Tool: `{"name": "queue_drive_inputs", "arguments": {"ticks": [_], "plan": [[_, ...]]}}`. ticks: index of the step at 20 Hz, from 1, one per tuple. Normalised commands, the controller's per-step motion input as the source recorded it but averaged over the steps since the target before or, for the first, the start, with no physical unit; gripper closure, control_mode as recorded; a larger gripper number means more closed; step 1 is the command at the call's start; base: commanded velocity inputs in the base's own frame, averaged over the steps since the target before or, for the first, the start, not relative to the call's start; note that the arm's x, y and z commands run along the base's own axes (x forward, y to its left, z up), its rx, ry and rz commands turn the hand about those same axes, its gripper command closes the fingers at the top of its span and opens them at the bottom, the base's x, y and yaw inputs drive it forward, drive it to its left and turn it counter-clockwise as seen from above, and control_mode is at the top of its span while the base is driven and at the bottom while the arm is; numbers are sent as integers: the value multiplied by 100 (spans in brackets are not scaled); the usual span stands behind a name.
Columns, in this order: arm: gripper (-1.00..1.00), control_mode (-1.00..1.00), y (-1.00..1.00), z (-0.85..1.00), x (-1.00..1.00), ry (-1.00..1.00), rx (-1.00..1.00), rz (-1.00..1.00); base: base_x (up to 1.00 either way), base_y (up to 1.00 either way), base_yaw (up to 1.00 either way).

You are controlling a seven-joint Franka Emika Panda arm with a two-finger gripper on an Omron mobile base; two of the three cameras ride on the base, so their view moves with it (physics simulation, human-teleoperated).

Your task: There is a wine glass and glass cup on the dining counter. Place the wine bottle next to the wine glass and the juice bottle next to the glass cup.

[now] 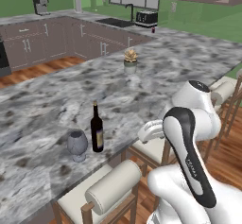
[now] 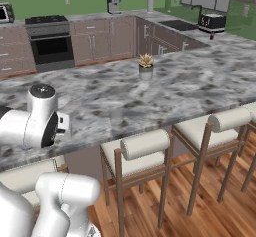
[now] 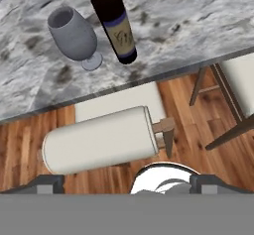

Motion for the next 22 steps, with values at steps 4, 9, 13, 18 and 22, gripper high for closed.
{"name": "queue_drive_inputs", "arguments": {"ticks": [4, 9, 13, 18, 22], "plan": [[-100, -100, -21, 0, -17, 13, -18, -18, 0, 0, 0], [-100, -100, -20, 0, -3, 5, -8, -3, 0, 0, 0], [-100, -100, 0, -1, 0, 1, -4, 0, 0, 0, 0], [-100, -100, 0, 0, 0, 0, 0, 0, 0, 0, 0], [-100, -100, 0, 0, 0, 0, 0, 0, 0, 0, 0]]}}
